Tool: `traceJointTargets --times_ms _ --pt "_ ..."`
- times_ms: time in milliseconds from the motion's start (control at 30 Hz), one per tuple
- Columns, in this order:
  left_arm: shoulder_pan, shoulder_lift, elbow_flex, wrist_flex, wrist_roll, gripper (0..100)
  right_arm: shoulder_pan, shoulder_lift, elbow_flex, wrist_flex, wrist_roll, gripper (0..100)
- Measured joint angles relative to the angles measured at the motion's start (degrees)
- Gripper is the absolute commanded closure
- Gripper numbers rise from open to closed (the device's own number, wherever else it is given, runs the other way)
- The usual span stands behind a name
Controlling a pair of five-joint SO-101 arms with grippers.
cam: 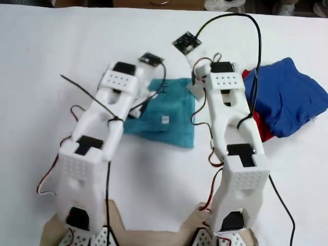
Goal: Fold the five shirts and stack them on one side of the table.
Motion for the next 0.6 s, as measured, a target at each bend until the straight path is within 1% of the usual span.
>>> traceJointTargets --times_ms 167,333,433,600 --pt "-2.81 -0.18 5.54 -5.27 -0.62 98 1.58 0.0 0.0 0.44 0.0 97.8" --pt "-2.46 -1.14 6.59 -6.33 -0.62 98 1.32 0.0 0.0 0.44 -0.09 97.8" --pt "-0.88 -1.32 3.6 -4.4 -0.62 98 0.35 0.0 0.0 0.62 -0.18 97.4" --pt "2.11 -5.36 -5.71 3.25 -0.62 98 0.09 0.0 0.0 5.63 -0.18 96.9"
